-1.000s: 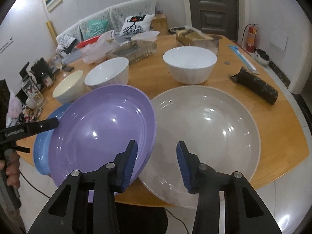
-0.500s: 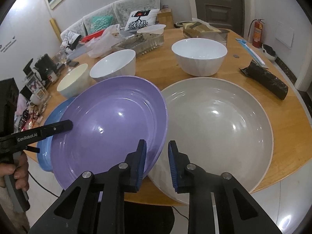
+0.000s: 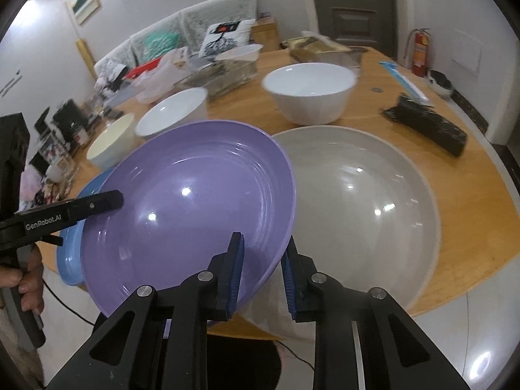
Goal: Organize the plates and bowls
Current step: 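Move the left tool to the purple plate rim and close on it, then lift the purple plate with the left tool and lay it on the white plate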
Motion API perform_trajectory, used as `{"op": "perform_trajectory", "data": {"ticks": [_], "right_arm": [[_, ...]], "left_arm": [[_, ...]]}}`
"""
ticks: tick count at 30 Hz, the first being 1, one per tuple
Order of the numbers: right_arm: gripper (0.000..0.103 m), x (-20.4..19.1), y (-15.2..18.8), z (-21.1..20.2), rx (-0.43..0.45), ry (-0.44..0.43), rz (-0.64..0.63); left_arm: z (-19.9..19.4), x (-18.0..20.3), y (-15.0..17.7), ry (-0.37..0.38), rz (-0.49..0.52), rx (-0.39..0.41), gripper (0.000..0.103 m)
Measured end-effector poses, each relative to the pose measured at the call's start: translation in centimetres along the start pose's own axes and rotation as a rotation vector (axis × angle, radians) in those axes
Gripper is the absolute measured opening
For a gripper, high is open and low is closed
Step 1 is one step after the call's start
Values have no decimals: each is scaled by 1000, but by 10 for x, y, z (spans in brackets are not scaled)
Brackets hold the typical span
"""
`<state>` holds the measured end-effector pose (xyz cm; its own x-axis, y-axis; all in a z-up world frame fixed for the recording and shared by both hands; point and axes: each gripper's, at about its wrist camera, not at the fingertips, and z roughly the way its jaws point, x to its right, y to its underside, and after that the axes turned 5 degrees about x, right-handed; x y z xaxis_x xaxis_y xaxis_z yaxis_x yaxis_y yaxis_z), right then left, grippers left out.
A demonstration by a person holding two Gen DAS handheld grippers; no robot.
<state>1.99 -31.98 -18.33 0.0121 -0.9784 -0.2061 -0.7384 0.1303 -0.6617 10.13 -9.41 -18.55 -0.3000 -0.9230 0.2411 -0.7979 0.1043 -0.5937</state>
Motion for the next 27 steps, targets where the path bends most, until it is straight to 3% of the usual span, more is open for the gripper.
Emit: {"op": "perform_trajectory", "data": {"ticks": [7, 13, 22, 27], "right_arm": [[17, 42, 1, -16, 26, 109, 64], [18, 61, 7, -21, 16, 159, 81], [18, 59, 7, -21, 13, 216, 56], [21, 44, 6, -16, -16, 345, -53]], "left_arm": [[33, 58, -14, 37, 111, -37, 10], [52, 83, -14, 45, 163, -60, 12], [60, 96, -18, 3, 226, -55, 14], [66, 102, -19, -12, 254, -60, 14]]}}
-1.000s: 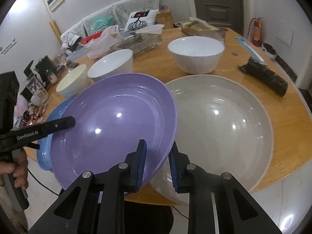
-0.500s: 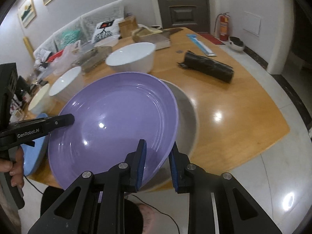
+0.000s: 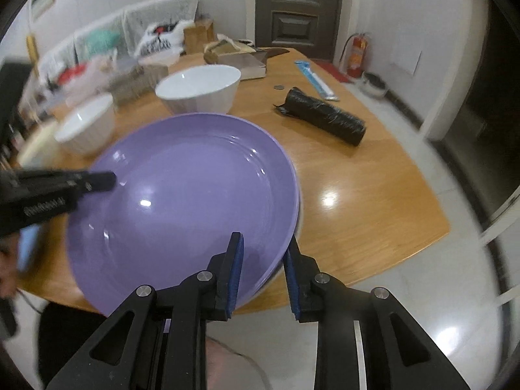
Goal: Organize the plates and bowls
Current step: 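Lift the purple plate with the left tool and lay it on the white plate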
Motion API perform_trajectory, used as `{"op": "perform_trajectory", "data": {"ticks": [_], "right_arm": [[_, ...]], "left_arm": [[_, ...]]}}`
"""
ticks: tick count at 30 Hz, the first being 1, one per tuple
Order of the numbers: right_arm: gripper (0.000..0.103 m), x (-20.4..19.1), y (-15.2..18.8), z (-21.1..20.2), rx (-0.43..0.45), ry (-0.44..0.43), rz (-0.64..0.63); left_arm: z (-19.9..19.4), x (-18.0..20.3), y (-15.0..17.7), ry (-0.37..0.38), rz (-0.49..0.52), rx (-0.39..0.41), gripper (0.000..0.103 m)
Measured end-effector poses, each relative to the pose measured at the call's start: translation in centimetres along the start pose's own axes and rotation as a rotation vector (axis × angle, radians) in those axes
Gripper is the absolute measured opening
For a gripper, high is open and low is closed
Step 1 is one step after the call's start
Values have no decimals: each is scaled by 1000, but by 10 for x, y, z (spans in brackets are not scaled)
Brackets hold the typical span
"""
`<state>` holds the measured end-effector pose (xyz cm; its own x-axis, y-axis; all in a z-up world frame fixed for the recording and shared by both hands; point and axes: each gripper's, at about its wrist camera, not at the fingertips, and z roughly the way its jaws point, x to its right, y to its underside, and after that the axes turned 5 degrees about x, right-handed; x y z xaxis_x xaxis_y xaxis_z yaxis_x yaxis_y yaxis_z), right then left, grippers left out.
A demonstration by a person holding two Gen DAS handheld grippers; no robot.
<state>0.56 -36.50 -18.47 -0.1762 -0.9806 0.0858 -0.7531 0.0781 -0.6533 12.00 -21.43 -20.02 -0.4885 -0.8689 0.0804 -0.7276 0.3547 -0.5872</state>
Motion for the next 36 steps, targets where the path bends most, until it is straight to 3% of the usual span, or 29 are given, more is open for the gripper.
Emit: {"op": "perform_trajectory", "data": {"ticks": [12, 18, 24, 27, 32, 36], "right_arm": [[23, 2, 3, 4, -22, 20, 5], [26, 6, -2, -10, 11, 20, 20], [32, -9, -16, -42, 95, -121, 34], [36, -28, -23, -53, 122, -208, 24], [40, -77, -30, -59, 128, -360, -9], [41, -121, -29, -57, 101, -455, -44]], "left_arm": [[7, 9, 0, -36, 52, -6, 14], [-15, 5, -1, -26, 34, 43, 14], [-56, -16, 0, -40, -6, 128, 15], [-81, -41, 6, -63, -50, 174, 26], [-124, -109, 31, -142, -161, 235, 27], [-145, -164, 59, -222, -240, 239, 33]]}}
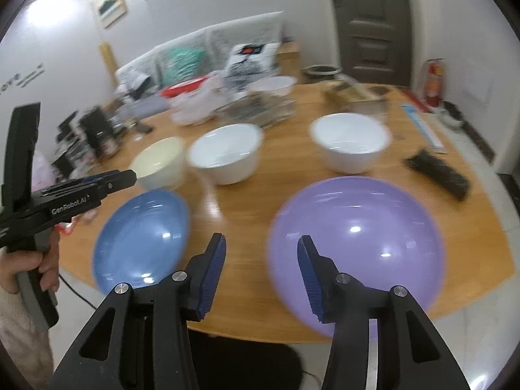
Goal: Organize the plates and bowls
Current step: 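Lift the purple plate with the left tool and lay it on the white plate, then close the left tool on the blue plate rim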
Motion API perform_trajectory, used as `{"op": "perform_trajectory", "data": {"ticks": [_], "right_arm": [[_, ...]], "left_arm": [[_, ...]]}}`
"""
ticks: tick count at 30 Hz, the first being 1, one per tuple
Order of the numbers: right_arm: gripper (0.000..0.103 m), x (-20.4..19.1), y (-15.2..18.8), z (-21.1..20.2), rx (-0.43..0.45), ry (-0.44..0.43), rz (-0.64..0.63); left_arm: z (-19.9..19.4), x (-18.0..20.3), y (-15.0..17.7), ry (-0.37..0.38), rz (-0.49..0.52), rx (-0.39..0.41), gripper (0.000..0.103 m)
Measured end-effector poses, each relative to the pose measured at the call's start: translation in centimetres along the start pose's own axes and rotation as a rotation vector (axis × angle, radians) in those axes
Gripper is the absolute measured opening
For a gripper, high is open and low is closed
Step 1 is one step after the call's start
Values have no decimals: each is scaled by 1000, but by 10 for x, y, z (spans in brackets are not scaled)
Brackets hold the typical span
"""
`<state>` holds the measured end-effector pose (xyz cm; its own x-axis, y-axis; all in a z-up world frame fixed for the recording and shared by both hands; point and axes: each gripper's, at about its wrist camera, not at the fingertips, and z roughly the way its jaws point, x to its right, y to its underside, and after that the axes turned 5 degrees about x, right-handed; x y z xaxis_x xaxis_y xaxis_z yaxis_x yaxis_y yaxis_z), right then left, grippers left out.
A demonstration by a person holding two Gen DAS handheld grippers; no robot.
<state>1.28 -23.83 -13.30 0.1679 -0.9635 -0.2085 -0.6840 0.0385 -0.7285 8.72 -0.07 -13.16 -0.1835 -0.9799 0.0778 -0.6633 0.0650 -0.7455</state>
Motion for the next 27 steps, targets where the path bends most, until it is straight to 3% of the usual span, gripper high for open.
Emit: {"op": "perform_trajectory", "data": {"ticks": [4, 8, 14, 23, 27], "right_arm": [[41, -34, 4, 25, -57, -69, -22], [41, -58, 12, 54, -124, -93, -45], [41, -79, 25, 82, -202, -79, -84], [40, -90, 31, 107, -262, -40, -113], [28, -91, 33, 112, -275, -40, -111]], "left_arm": [[-6, -69, 21, -45, -129, -26, 33], [-1, -108, 49, -58, -205, -69, 33], [15, -123, 81, -45, -249, -131, 33], [35, -126, 90, -2, -297, -160, 30], [34, -124, 90, 15, -298, -157, 20]]}}
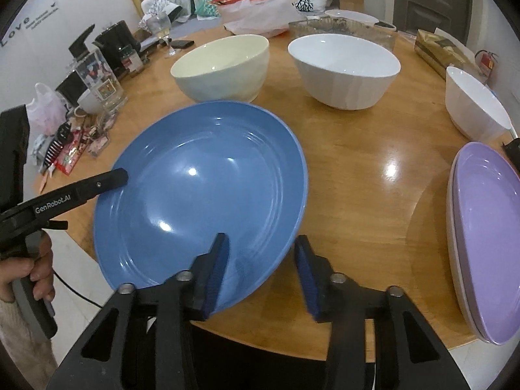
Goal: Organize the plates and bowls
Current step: 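Close the left tool on the blue plate rim, then lift the blue plate with the left tool and lay it on the purple plate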
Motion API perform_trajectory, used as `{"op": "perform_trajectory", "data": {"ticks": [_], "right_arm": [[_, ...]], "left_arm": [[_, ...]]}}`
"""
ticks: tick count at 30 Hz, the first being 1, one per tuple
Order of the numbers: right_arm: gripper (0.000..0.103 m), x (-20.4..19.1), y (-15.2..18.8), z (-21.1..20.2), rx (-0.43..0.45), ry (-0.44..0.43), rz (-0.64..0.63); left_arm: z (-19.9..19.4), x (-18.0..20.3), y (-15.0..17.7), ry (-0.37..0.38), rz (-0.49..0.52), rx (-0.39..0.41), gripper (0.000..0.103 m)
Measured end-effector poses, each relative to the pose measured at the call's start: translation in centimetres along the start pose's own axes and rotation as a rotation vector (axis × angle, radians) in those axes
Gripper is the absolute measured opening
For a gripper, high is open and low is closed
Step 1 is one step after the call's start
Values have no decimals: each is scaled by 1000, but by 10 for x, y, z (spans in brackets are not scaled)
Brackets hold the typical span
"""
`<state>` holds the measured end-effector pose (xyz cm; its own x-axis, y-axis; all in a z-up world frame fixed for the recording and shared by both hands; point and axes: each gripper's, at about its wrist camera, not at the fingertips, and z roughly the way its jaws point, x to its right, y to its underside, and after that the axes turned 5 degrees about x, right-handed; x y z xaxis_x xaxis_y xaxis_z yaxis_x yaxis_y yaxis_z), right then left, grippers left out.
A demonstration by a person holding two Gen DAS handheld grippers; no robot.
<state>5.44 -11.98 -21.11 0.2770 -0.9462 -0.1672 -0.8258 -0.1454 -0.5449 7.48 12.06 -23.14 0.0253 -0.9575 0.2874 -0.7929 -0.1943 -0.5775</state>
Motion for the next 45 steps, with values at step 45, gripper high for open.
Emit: {"op": "perform_trajectory", "data": {"ticks": [45], "right_arm": [[18, 79, 15, -86, 192, 64, 118]], "left_arm": [[-35, 135, -15, 80, 212, 68, 13]]}}
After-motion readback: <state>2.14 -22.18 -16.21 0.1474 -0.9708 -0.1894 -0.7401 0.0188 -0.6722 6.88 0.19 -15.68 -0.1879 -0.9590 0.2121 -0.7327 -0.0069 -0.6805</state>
